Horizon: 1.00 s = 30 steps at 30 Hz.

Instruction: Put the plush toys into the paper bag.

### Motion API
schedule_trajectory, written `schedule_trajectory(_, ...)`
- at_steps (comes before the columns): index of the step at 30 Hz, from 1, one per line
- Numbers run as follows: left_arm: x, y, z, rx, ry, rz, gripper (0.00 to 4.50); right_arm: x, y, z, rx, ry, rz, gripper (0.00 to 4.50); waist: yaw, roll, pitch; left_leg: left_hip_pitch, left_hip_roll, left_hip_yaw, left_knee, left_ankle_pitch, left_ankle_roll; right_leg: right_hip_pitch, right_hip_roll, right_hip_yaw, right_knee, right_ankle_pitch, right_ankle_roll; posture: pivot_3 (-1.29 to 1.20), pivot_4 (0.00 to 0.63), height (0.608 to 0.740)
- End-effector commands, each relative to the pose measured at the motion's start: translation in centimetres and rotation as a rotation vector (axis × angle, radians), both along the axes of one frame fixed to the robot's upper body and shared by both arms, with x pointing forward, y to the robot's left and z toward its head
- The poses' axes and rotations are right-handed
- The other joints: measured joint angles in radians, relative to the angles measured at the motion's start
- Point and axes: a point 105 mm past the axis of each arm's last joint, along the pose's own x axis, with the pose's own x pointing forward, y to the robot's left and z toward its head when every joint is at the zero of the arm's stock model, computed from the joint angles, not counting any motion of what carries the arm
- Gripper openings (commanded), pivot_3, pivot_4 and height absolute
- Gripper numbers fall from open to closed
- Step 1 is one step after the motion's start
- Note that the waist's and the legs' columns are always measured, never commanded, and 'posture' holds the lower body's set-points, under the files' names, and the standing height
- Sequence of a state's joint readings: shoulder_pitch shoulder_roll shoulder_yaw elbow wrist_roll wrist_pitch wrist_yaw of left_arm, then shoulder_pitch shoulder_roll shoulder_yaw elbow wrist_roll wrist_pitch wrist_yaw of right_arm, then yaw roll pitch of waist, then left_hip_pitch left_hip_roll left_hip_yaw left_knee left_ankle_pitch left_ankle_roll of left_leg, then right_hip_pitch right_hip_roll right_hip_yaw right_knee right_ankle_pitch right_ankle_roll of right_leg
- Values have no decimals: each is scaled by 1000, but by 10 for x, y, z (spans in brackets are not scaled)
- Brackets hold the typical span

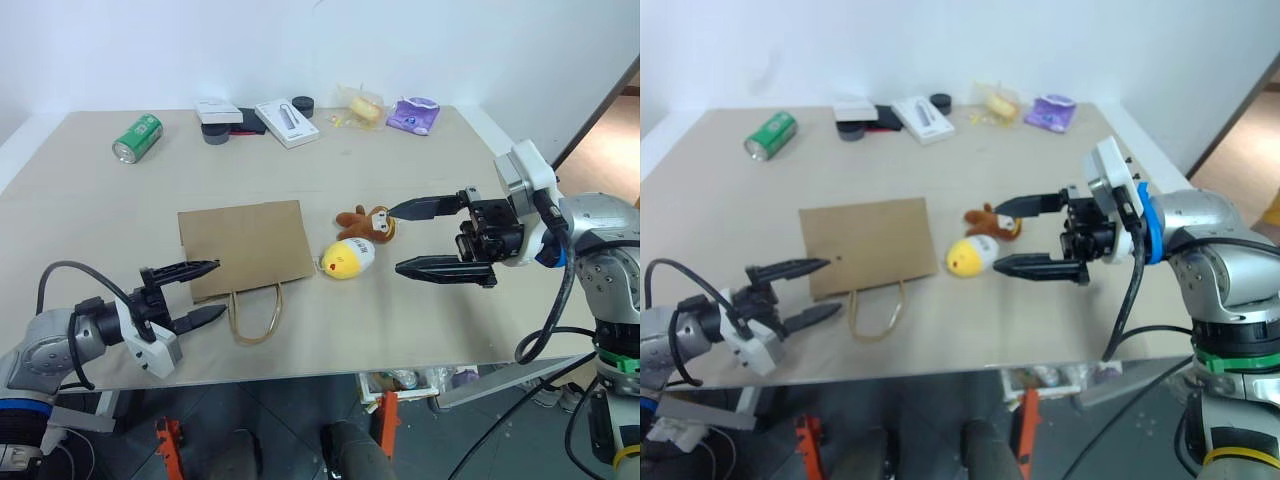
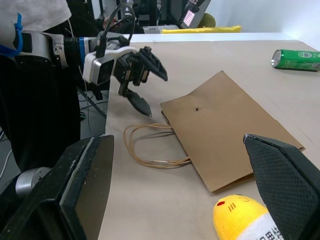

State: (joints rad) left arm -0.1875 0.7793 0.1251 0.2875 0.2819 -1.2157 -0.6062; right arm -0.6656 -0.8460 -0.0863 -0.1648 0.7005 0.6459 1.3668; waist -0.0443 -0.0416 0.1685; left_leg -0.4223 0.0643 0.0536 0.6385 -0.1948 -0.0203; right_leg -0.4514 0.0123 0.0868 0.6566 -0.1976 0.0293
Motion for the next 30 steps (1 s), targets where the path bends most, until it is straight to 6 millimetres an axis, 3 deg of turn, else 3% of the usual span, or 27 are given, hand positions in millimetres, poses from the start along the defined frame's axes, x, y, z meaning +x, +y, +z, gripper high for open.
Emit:
schedule_trajectory(1, -2, 0, -2, 11, -10, -13, 4353, -7, -3, 13, 9, -56, -8, 4500, 0, 0, 0, 0, 0, 0, 0, 0, 0, 0, 0, 0, 0, 0, 0, 0, 150, 740)
schedule_trajectory(7, 0, -4, -9, 26, 9, -17, 4353, -6, -2, 14, 13, -56, -20, 4500, 0, 0, 0, 0, 0, 1, 0, 1, 1, 0, 0, 0, 0, 0, 0, 0, 150, 740)
schedule_trajectory(20, 9, -32, -18, -9, 29, -68, 4353, -8, 3, 20, 32, -60, -26, 4500, 0, 0, 0, 0, 0, 1, 0, 1, 1, 0, 0, 0, 1, 2, 3, 0, 150, 740)
schedule_trajectory(26, 12, -32, -16, -59, 54, -56, 1931, -10, 3, 19, 33, -52, -37, 4500, 0, 0, 0, 0, 0, 1, 0, 1, 1, 0, 0, 0, 1, 2, 3, 0, 150, 740)
schedule_trajectory(29, 13, -33, -5, -114, 41, -60, 361, -11, 4, 18, 38, -45, -40, 4500, 0, 0, 0, 0, 0, 0, 0, 1, 1, 0, 0, 0, 1, 2, 3, 0, 150, 740)
schedule_trajectory(30, 13, -34, 0, -133, 33, -61, 30, -11, 5, 18, 41, -41, -42, 4500, 0, 0, 0, 0, 0, 0, 0, 1, 1, 0, 0, 0, 1, 2, 3, 0, 150, 740)
